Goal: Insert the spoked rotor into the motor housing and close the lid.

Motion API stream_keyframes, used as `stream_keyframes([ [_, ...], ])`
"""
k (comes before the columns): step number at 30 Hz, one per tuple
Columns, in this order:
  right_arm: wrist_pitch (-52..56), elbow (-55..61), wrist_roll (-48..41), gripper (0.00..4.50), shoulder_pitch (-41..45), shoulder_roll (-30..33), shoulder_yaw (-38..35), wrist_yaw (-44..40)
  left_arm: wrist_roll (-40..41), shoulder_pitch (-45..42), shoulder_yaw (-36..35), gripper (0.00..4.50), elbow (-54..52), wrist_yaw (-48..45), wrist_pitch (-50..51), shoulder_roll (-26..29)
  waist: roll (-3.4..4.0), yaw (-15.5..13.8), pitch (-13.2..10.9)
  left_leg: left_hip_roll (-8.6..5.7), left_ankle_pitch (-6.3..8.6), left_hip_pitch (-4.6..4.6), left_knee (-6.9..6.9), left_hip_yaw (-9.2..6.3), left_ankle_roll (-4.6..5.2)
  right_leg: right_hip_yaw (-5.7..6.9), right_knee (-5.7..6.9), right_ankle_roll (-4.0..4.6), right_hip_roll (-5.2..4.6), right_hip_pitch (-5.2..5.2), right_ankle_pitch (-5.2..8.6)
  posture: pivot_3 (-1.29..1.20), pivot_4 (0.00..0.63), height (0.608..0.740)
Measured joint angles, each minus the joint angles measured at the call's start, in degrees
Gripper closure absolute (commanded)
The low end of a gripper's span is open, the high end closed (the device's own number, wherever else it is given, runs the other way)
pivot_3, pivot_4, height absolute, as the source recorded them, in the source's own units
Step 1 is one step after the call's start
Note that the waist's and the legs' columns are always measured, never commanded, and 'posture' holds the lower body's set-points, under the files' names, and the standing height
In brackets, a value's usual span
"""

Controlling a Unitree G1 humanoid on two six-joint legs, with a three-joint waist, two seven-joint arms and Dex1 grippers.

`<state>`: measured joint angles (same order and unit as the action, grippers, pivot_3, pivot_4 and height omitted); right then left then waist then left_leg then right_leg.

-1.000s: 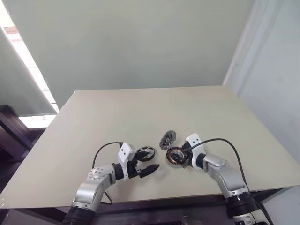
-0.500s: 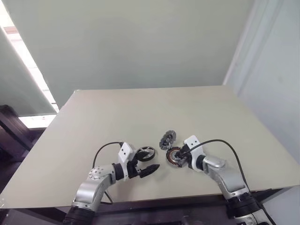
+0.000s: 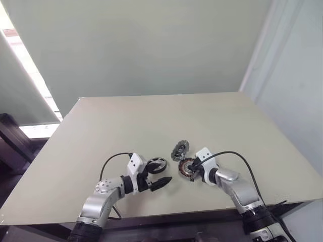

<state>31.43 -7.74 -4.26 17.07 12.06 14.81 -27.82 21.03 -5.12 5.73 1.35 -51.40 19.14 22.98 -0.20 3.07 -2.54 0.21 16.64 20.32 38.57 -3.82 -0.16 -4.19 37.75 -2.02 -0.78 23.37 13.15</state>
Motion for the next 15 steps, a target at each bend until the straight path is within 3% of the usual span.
stream_keyframes([
  [15, -0.2, -1.2, 0.9, 4.47, 0.7, -1.1, 0.0, 0.0, 0.0, 0.0, 0.0, 0.00, 0.0, 0.1, 0.0, -0.1, 0.00, 0.0, 0.0, 0.01, 0.00, -0.04, 0.00, 0.00, 0.00, 0.00, 0.02, 0.00, 0.01, -0.02, 0.00, 0.00, 0.000, 0.740],
])
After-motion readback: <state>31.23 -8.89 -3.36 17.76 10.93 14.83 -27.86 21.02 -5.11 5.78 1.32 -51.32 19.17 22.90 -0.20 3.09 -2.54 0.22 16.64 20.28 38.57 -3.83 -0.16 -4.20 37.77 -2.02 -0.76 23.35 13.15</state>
